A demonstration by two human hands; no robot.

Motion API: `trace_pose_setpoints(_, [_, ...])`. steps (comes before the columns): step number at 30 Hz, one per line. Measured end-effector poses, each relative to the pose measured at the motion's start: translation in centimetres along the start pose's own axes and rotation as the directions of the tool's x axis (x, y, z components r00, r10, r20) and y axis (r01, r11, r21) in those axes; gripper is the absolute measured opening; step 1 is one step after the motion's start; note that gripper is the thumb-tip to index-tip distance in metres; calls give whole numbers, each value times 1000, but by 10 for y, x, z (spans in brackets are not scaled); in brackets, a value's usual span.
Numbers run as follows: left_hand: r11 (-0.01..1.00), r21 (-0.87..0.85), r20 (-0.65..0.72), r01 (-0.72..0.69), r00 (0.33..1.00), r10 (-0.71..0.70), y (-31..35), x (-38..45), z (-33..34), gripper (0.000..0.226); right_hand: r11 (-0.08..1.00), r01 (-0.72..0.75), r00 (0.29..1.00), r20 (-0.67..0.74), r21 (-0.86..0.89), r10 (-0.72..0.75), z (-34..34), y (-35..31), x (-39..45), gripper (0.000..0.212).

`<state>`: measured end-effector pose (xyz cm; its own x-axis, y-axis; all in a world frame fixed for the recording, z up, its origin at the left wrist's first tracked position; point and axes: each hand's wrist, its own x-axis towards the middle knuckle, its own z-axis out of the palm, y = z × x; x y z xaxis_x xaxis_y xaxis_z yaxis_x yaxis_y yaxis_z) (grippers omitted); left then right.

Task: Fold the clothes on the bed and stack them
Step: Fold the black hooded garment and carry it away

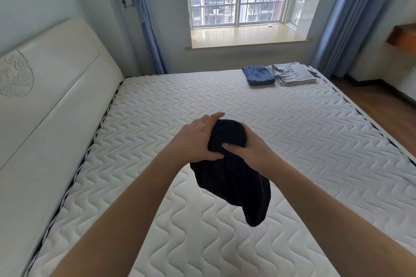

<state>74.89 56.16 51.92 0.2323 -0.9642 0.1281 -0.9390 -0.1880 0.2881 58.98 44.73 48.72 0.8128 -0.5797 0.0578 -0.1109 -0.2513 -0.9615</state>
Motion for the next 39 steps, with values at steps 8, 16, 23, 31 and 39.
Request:
trace_pose_setpoints(8, [1000,23,169,-16,985,12,11,5,17,64,988,-63,998,-30,-143,59,-8,11,-6,43])
trace_pose_setpoints(16, [995,-98,272,-6,962,33,3,2,12,66,982,-64,993,-113,-179,44,-12,17,-8,36])
trace_pose_setpoints(23, [970,-203,317,133,946,-63,-4,-1,12,33,995,-50,994,-99,-83,41,-17,24,-5,43])
trace_pose_setpoints(31, [934,-329,315,141,948,-32,13,7,-5,22,959,-273,961,-17,74,275,-56,86,-25,27])
trace_pose_setpoints(39, [940,-338,272,49,961,47,44,26,-39,27,804,-563,817,-18,190,576,-57,157,-42,61])
